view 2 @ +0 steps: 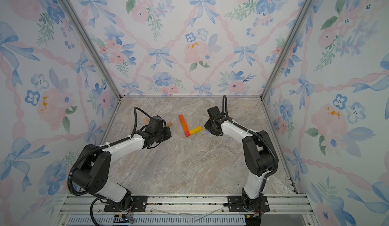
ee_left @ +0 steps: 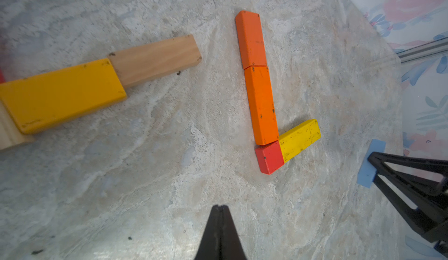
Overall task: Assemble the letter v with building blocks
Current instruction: Assemble the building block at the center of the board.
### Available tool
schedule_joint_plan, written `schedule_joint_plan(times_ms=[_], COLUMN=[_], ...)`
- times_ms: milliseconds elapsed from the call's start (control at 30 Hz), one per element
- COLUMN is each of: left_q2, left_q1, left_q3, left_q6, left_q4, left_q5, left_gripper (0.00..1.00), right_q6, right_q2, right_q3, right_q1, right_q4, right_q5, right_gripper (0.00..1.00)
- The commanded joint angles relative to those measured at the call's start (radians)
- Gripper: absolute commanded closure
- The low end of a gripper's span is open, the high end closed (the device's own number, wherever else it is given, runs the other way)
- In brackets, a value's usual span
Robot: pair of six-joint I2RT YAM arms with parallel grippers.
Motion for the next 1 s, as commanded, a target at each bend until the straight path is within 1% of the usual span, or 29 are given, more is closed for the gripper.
schedule_joint_plan(times_ms=[0, 167, 300, 533, 733, 967], left_q2=[-0.017, -0.019, -0.021, -0.043, -0.064, -0.087], left_q1=[0.010, 0.017, 0.020, 0.029, 0.037, 0.047], left_q3=[-0.009, -0.012, -0.016, -0.033, -0.050, -0.071], left_q6=[0.017, 0.018, 0.020, 0.019, 0.011, 0.010], left_q4=[-0.019, -0.020, -0.019, -0.020, -0.020, -0.022], left_q5=[0.009, 0.012, 0.014, 0.012, 0.008, 0.004], left_gripper=[0.94, 0.94, 0.94, 0.94, 0.94, 0.94], right_q6=[0.101, 0.163, 0.210, 0.280, 0.310, 0.331], right_q2=[0.050, 0.113, 0.155, 0.197, 0.225, 0.254], right_q3=[0.044, 0.099, 0.116, 0.147, 0.176, 0.204], right_q1=[-0.025, -0.031, -0.030, -0.016, -0.004, 0.009], right_q4=[0.006, -0.008, 0.032, 0.041, 0.034, 0.034], right_q5=[0.028, 0.034, 0.003, 0.027, 0.037, 0.032], right_gripper=[1.00, 1.00, 1.00, 1.00, 1.00, 0.97])
